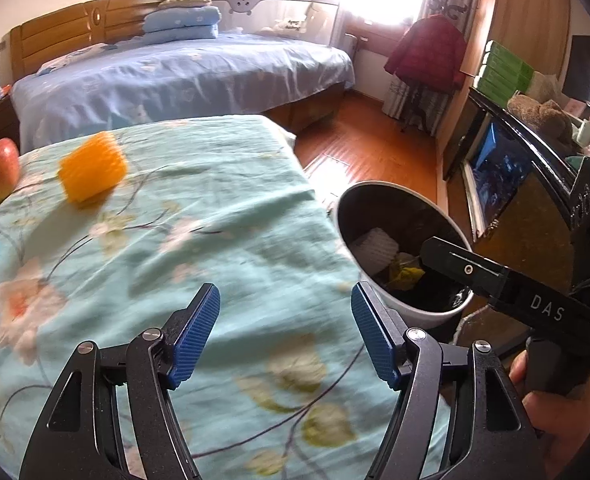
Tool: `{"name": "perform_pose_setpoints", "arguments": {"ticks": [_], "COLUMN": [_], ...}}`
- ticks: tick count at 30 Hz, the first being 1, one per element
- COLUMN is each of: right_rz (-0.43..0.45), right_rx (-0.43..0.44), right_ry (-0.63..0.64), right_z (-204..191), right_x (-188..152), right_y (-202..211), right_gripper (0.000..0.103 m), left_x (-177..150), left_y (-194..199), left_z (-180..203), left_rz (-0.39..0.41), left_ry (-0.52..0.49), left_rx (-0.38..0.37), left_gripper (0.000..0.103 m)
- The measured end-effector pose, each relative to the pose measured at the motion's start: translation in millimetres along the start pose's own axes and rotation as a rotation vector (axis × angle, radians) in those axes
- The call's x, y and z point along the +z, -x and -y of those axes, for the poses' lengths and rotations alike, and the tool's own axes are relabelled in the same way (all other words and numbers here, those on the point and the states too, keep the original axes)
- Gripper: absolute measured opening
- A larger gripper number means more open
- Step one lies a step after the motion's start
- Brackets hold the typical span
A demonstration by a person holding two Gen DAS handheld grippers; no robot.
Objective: Collect trash
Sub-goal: 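Move both tools back over the bed toward the orange mesh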
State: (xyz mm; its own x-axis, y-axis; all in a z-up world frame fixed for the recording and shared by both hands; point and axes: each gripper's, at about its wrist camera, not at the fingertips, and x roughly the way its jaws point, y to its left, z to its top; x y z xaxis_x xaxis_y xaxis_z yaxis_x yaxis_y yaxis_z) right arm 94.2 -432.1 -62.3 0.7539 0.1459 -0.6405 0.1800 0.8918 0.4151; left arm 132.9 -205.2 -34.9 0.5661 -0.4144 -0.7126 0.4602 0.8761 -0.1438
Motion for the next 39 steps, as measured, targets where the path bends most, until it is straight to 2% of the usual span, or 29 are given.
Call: {"name": "perform_pose_setpoints", "arguments": {"ticks": [16, 21, 39], "right_rz": [-0.022, -0.029, -0.078], "right_rx": [0.058, 0.076, 0.137], "right_ry": [0.074, 0.134, 0.242], "right_z": [-59, -82, -145], "right_x": [-18, -25, -31], "right_y": [-13, -19, -56], "right_gripper": [0.083, 0.087, 0.088], "left_x": [-20, -27, -49], "left_y": [21, 26, 57], "left_z": [-57, -84, -191], "left_rz": [0.019, 0.016, 0.043], "left_ry": [0.093, 0.142, 0.342], "left_rx": [0.076, 0.103, 0.233], "left_gripper": [0.072, 0.073, 0.074]}}
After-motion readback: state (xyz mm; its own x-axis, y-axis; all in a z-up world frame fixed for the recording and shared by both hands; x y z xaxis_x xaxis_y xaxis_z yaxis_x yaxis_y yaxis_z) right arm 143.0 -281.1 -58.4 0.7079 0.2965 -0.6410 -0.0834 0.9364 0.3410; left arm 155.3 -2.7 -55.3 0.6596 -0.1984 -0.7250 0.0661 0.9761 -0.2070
